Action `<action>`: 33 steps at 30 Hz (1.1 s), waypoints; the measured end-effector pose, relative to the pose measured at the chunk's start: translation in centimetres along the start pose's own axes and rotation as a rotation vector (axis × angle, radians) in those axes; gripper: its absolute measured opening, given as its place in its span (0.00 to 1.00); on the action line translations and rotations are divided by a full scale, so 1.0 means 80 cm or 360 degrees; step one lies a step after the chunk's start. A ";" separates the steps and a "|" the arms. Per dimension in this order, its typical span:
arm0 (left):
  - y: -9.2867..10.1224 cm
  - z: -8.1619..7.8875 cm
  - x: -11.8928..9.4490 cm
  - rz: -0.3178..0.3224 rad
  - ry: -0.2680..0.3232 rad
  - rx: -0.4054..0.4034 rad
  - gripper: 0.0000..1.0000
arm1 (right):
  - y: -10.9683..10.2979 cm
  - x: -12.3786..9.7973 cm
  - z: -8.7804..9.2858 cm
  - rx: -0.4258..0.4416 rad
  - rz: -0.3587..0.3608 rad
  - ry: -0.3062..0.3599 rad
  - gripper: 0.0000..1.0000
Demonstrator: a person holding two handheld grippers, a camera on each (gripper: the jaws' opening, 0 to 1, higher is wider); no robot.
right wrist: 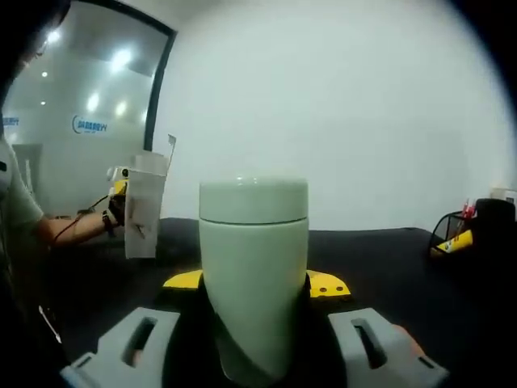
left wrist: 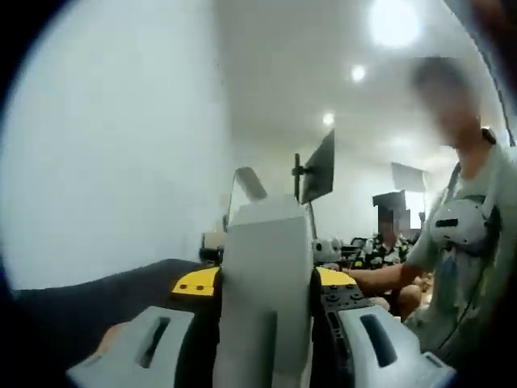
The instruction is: Assemble the cup parts correctly, then place the assembled cup into the box.
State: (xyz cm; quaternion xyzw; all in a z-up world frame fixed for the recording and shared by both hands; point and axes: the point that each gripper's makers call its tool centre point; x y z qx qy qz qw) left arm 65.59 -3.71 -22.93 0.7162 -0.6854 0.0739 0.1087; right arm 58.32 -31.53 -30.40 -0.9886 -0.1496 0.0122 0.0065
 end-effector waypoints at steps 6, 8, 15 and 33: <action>0.000 0.031 -0.036 -0.0276 0.0071 -0.0036 0.39 | 0.003 -0.003 0.000 -0.0019 -0.0015 0.0001 0.43; 0.007 0.023 -0.054 -0.0335 0.0202 -0.0062 0.40 | 0.003 -0.003 0.000 -0.0021 -0.0021 0.0000 0.43; 0.025 0.013 -0.080 -0.0337 0.0152 -0.0064 0.58 | 0.002 -0.002 0.000 -0.0017 -0.0038 0.0006 0.43; 0.033 0.050 -0.026 -0.0032 -0.0525 0.0003 0.54 | 0.001 -0.003 0.000 0.0002 -0.0038 0.0012 0.43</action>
Point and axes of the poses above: the point that each gripper's makers call its tool centre point, and the gripper's own axes: x roughly forward along the fingers, y roughly to its right, z roughly out of its underside, and after that the axes turned 5 degrees about z, right-handed
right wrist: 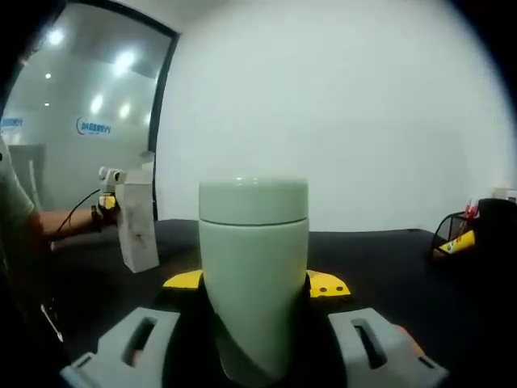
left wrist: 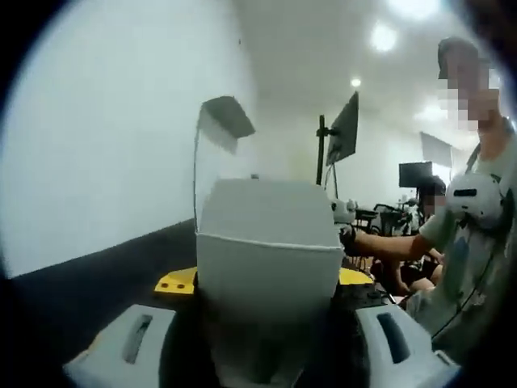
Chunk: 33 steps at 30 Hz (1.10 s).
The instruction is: Assemble the cup parts correctly, then place the assembled cup into the box.
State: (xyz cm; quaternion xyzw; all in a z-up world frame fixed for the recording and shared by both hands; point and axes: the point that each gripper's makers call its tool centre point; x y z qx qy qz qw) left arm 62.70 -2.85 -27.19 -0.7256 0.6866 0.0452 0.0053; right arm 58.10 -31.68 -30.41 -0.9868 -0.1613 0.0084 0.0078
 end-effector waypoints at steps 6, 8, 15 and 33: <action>0.000 -0.006 0.005 -0.0069 0.0043 0.0026 0.52 | 0.002 0.000 0.000 -0.0003 -0.0003 -0.0001 0.43; -0.002 -0.010 0.005 -0.0106 0.0076 0.0043 0.52 | 0.002 0.000 0.000 0.0001 -0.0003 0.0002 0.43; -0.007 -0.034 0.028 -0.0119 0.0160 0.0057 0.52 | 0.001 0.000 0.000 0.0000 -0.0007 0.0006 0.43; -0.006 -0.035 0.183 0.0007 0.0276 0.0075 0.52 | -0.001 0.000 0.001 -0.0012 -0.0012 0.0002 0.43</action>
Point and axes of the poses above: the point that each gripper's makers call its tool centre point, and the gripper's own axes: x roughly forward along the fingers, y roughly to its right, z roughly out of its underside, and after that the axes turned 5 degrees about z, right-handed
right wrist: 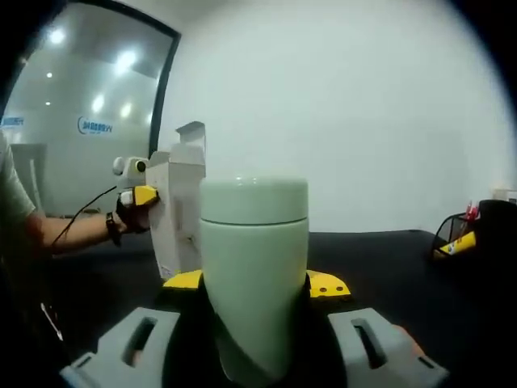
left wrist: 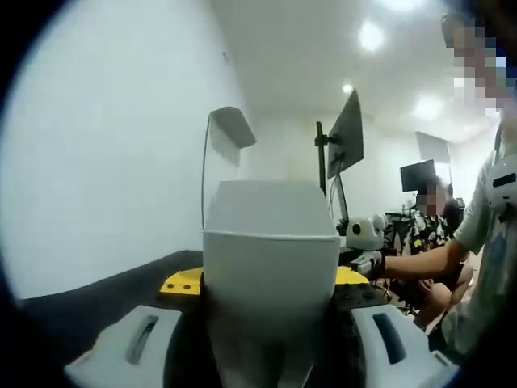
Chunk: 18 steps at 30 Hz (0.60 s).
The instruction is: Assemble the cup parts correctly, then place the assembled cup into the box.
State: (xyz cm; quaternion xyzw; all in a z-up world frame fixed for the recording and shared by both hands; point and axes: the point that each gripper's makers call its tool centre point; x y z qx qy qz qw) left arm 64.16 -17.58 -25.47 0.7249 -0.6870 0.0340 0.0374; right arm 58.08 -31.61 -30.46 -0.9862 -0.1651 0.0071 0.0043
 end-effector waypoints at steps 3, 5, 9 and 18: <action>0.000 0.012 0.001 0.0000 -0.0030 -0.0009 0.52 | 0.001 0.000 0.000 0.0000 -0.0002 0.0001 0.43; -0.001 0.012 -0.002 -0.0005 -0.0006 -0.0017 0.52 | 0.000 0.000 0.000 -0.0001 -0.0003 0.0000 0.43; 0.001 0.011 -0.012 0.0018 0.0018 -0.0040 0.53 | 0.000 0.000 0.000 -0.0005 -0.0002 0.0001 0.43; 0.014 0.038 -0.018 0.0056 -0.0166 -0.0067 0.75 | 0.000 0.002 -0.014 0.0047 0.0015 0.0040 0.42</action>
Point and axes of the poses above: the point that each gripper's makers call its tool centre point, and the gripper's own axes: x roughly forward along the fingers, y roughly to its right, z roughly out of its underside, and after that the axes turned 5 degrees about z, right-handed
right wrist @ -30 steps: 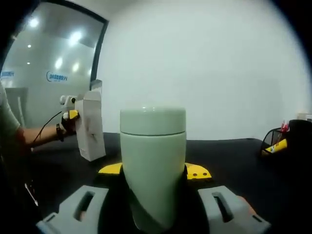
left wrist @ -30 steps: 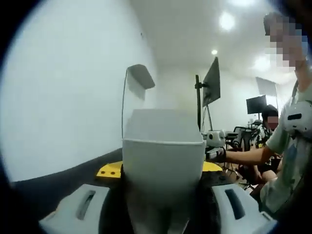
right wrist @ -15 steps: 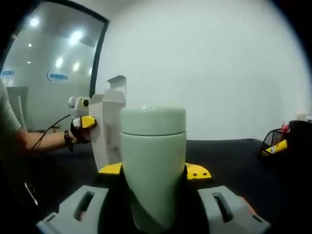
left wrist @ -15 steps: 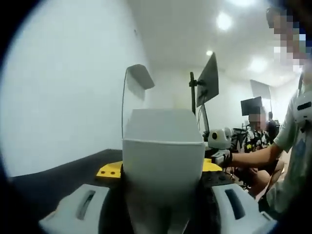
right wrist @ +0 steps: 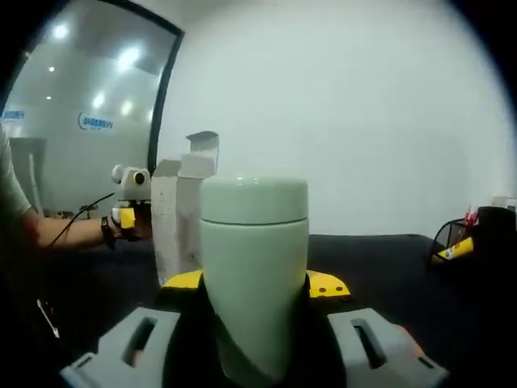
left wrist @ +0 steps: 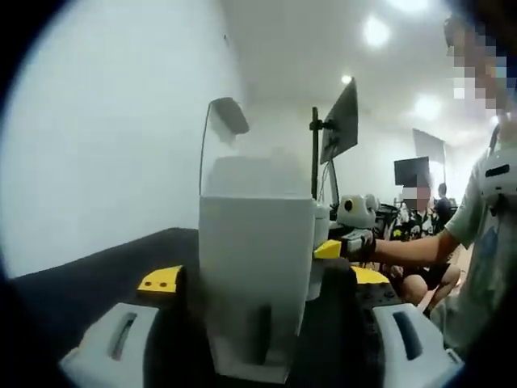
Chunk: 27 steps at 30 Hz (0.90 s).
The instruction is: Assemble the cup parts correctly, then place the assembled cup into the box.
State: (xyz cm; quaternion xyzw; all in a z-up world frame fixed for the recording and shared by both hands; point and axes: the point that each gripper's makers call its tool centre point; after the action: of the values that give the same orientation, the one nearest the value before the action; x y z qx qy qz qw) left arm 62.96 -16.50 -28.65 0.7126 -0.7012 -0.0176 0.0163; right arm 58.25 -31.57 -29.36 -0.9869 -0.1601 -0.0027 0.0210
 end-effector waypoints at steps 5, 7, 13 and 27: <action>-0.001 -0.001 -0.001 -0.0013 0.0022 -0.0010 0.75 | -0.001 -0.007 -0.036 -0.0017 -0.0001 0.0033 0.42; -0.006 -0.005 -0.005 -0.0031 0.0049 -0.0021 0.73 | -0.006 -0.011 -0.057 -0.0020 -0.0014 0.0039 0.42; -0.009 -0.013 -0.012 -0.0070 0.0081 0.0002 0.70 | -0.040 -0.018 -0.132 -0.0036 -0.0087 0.0035 0.43; -0.016 0.014 0.002 -0.0144 -0.0052 0.0090 0.50 | -0.184 0.037 -0.242 -0.0092 -0.0408 0.0120 0.43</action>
State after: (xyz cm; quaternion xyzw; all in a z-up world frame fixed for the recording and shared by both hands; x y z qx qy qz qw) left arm 64.20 -16.63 -29.85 0.7434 -0.6686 -0.0099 -0.0161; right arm 56.47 -17.52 -9.38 -0.9577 -0.2839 -0.0469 -0.0019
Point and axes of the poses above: the point that each gripper's makers call its tool centre point, and the gripper's own axes: x roughly forward along the fingers, y roughly to its right, z roughly out of its underside, and after that the axes turned 5 degrees about z, right-handed
